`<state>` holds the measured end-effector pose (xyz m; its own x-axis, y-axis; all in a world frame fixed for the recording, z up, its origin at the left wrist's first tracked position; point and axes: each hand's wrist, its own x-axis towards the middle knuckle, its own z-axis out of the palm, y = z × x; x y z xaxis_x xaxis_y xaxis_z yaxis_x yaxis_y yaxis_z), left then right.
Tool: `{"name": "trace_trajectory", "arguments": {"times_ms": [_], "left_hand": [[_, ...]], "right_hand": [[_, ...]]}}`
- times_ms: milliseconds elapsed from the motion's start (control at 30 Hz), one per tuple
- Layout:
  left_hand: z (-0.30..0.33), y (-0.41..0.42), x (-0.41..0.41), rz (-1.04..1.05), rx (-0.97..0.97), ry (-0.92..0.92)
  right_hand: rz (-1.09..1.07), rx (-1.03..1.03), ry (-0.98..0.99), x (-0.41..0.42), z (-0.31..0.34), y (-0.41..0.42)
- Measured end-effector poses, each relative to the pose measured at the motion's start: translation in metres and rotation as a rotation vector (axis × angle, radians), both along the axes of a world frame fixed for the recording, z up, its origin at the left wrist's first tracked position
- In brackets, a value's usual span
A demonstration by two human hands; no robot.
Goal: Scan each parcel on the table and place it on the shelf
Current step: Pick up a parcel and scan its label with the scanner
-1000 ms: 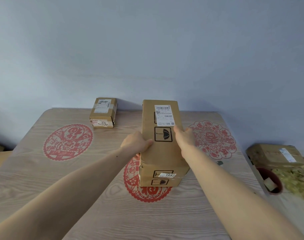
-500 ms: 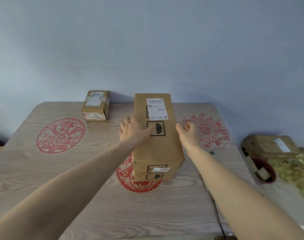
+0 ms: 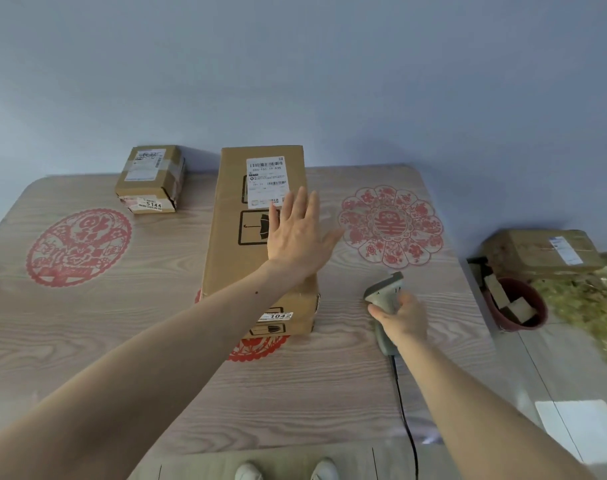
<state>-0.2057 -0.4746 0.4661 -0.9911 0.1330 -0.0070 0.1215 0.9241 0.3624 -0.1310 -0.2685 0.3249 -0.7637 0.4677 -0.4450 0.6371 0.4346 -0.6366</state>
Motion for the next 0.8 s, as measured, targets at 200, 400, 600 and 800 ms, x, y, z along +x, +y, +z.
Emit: {"name": "trace_trajectory", "arguments": {"times_ms": [200,400,600,800], "left_hand": [[-0.016,0.004,-0.001,0.062,0.002,0.055],[-0.017,0.006,-0.003,0.083,0.005,0.063],[-0.012,0.006,-0.004,0.107,0.063,0.036],[0.001,-0.004,-0.007,0.076,0.191,-0.013]], "right_hand": [[0.014,0.014,-0.058,-0.002,-0.050,0.011],[-0.013,-0.076,-0.001,0.002,-0.027,0.005],[-0.011,-0.200,0.082,0.001,-0.014,0.004],[0.030,-0.474,0.224,-0.013,0.041,-0.006]]}}
